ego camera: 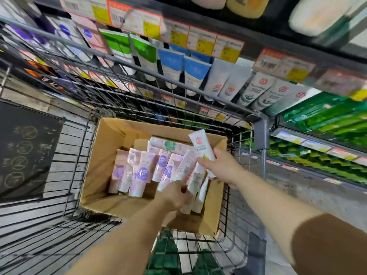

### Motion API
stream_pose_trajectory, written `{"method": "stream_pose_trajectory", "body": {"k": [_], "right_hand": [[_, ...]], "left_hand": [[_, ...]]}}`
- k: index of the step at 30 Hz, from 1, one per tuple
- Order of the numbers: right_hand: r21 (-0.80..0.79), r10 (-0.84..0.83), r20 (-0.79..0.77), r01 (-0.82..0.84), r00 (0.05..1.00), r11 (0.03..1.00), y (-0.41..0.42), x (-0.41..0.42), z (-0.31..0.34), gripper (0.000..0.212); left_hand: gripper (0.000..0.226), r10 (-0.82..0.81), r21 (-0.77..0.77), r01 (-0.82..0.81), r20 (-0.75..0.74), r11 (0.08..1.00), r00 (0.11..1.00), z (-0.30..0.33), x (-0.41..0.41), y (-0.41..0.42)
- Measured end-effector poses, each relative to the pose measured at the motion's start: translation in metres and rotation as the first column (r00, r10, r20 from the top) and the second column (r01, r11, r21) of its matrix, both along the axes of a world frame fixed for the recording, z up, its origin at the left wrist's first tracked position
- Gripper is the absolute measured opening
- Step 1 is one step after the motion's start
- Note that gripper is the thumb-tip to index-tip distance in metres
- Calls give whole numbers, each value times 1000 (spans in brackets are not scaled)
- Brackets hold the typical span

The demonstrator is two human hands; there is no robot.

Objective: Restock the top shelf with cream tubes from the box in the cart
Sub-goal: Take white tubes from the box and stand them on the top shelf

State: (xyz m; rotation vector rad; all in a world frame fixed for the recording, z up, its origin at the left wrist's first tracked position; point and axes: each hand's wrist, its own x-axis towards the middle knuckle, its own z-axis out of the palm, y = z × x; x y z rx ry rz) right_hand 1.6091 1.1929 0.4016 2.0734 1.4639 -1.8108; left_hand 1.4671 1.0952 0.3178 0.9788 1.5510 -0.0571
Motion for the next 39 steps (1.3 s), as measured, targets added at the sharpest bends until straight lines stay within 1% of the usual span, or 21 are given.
{"method": "stream_pose_trajectory", "body": {"k": [2, 3, 4, 6, 11, 13, 16, 17, 19, 20, 23, 25, 26, 27, 28, 29, 31, 33, 35, 37, 39], "right_hand": [[-4, -25, -21, 25, 999, 1000, -2, -1, 8, 24], [-10, -43, -36, 43, 998, 999, -4, -2, 12, 25], [-11, -56, -49, 56, 997, 998, -5, -3, 19, 26], [-22, -68, -61, 66, 996, 998, -6, -6, 31, 31], [-19, -127, -141, 125, 982, 992, -6, -11, 78, 36], [5, -162, -191, 166, 968, 986, -4, -9, 105, 33], [56, -221, -257, 243, 941, 969, -3, 2, 148, 26], [74, -257, -291, 290, 922, 954, -3, 8, 162, 27], [106, -321, -362, 381, 875, 918, -4, 26, 188, 38], [116, -337, -389, 409, 857, 905, -4, 37, 201, 42], [150, -388, -467, 504, 794, 851, -11, 80, 242, 42], [158, -435, -524, 586, 732, 795, -21, 118, 268, 47], [161, -450, -553, 620, 701, 768, -27, 141, 281, 47], [173, -457, -581, 651, 674, 739, -36, 165, 293, 41], [179, -462, -603, 674, 650, 716, -47, 192, 305, 29], [173, -468, -632, 701, 618, 692, -61, 219, 317, 19], [162, -469, -675, 735, 569, 658, -89, 279, 338, 15], [189, -473, -688, 764, 551, 617, -120, 343, 358, 19], [252, -476, -681, 788, 557, 562, -151, 407, 374, 23], [317, -476, -672, 801, 567, 507, -183, 464, 394, 21], [351, -472, -690, 823, 550, 446, -212, 514, 413, 20]], "left_hand": [[16, 136, -31, -134, 91, 991, 987, 14, -17, 1], [17, 238, -85, -227, 158, 970, 958, 23, -25, 2], [15, 339, -140, -314, 223, 939, 914, 33, -34, 3], [11, 468, -239, -407, 326, 882, 822, 53, -47, 8], [17, 576, -302, -493, 504, 816, 644, 117, -58, 32], [20, 554, -256, -502, 538, 826, 635, 148, -54, 46], [22, 457, -152, -468, 601, 871, 656, 200, -40, 65], [25, 436, -129, -462, 616, 877, 656, 218, -34, 70], [34, 386, -79, -445, 645, 892, 659, 255, -14, 79], [33, 357, -53, -429, 651, 902, 670, 271, -2, 82], [25, 285, -1, -386, 677, 923, 679, 322, 45, 84], [27, 165, 105, -325, 694, 940, 701, 350, 86, 81], [30, 90, 183, -294, 690, 938, 718, 362, 110, 78], [28, 26, 265, -272, 672, 925, 741, 378, 135, 71], [22, -32, 331, -249, 656, 910, 754, 387, 161, 66], [17, -59, 359, -240, 654, 902, 754, 398, 189, 58], [31, -83, 343, -225, 691, 912, 718, 418, 248, 43], [39, -129, 332, -187, 734, 925, 666, 436, 311, 27], [40, -203, 355, -129, 755, 926, 624, 451, 373, 10], [41, -258, 367, -82, 778, 926, 572, 466, 434, -7], [38, -292, 358, -33, 809, 933, 510, 477, 490, -20]]}}
